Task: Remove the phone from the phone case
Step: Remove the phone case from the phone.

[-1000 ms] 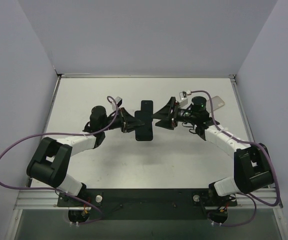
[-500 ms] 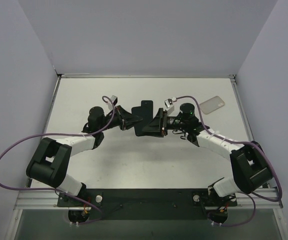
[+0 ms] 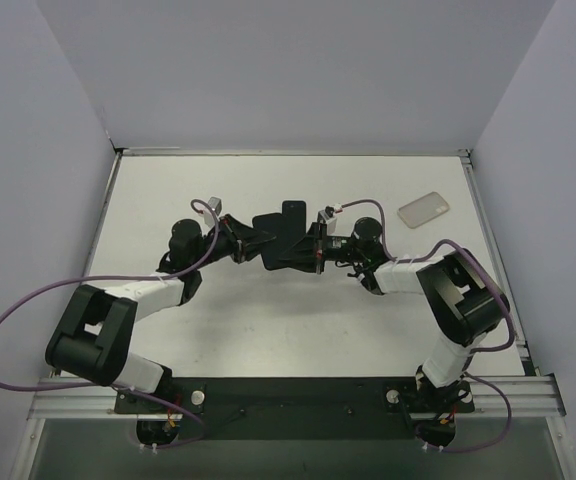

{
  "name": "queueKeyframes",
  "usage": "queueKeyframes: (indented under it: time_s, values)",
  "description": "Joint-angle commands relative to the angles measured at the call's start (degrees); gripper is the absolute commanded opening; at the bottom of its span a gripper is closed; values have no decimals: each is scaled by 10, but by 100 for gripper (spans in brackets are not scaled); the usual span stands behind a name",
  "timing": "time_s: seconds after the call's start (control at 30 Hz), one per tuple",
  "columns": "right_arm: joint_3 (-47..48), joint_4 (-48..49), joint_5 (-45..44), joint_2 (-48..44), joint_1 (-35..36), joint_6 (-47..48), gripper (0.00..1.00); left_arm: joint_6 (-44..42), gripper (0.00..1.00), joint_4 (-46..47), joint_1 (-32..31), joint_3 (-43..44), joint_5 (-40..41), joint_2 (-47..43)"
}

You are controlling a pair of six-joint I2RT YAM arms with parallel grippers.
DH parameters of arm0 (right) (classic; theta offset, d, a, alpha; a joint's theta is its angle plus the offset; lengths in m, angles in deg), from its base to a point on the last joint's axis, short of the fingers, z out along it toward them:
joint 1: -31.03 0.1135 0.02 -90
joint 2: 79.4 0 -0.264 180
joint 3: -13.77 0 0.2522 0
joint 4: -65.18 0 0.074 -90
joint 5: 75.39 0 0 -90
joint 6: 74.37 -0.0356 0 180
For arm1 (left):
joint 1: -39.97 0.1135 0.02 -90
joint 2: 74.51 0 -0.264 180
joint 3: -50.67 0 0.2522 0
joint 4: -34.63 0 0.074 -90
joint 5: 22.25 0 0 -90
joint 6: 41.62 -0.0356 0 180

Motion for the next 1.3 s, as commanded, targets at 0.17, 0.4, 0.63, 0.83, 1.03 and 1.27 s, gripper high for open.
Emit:
queueKeyframes:
  time_s: [0.17,0.4,0.63,0.83,1.03,1.27]
  values:
    - [3,26,-12,-64,9,76,0,9,52,99,-4,28,-19,-26]
    - [21,-22,11,-86,16,108,0,31,52,134,-6,45,-27,6]
    - [36,-102,12,-97,35,171,0,26,49,128,-13,59,-31,23]
    - [62,-251,5,-125,37,273,0,26,0,129,-16,63,-34,30]
    - [103,-488,-65,-180,24,392,62,34,0,143,-8,63,-25,27]
    - [76,-508,-158,-261,-10,345,71,52,0,180,3,50,27,12]
